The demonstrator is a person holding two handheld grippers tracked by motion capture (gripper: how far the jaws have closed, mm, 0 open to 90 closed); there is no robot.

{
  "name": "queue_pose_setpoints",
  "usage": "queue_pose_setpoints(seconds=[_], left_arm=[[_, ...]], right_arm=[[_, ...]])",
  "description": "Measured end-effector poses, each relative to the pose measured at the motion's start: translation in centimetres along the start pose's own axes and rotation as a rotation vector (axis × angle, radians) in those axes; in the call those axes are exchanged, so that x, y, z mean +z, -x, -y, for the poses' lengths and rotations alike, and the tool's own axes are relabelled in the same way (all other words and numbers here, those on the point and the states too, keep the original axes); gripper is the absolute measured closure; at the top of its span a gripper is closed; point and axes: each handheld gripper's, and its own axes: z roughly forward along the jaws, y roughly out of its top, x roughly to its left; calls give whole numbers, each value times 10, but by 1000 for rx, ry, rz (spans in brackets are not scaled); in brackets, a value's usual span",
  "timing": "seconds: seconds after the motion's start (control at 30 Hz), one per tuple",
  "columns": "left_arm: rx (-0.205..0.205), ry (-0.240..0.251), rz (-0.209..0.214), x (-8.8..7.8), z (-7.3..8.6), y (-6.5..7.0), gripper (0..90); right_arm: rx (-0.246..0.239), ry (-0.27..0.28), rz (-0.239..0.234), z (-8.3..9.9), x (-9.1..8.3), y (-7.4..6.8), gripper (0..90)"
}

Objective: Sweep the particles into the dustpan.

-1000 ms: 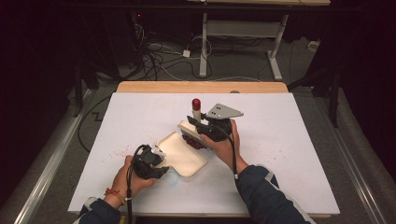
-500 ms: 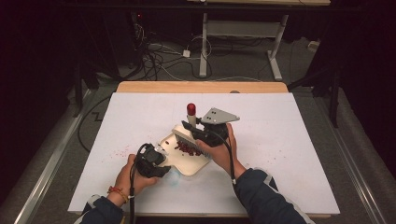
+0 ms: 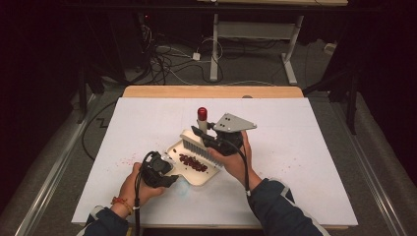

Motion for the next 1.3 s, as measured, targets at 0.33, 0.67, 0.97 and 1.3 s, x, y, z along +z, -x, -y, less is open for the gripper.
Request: queue_pose_setpoints(seconds=[0.33, 0.67, 0.97, 1.3], left_arm=[[13, -26, -6, -7, 11, 1, 640], [22, -42, -9, -8, 14, 7, 640], [19, -38, -13, -6, 14, 9, 639], [26, -39, -16, -6, 12, 10, 639]], right_arm=[[-2, 8, 106, 4, -46, 25, 700], [-26, -79, 224, 28, -63, 37, 700], [-94, -123, 179, 33, -41, 0, 699], [-90, -89, 56, 25, -38, -47, 700]])
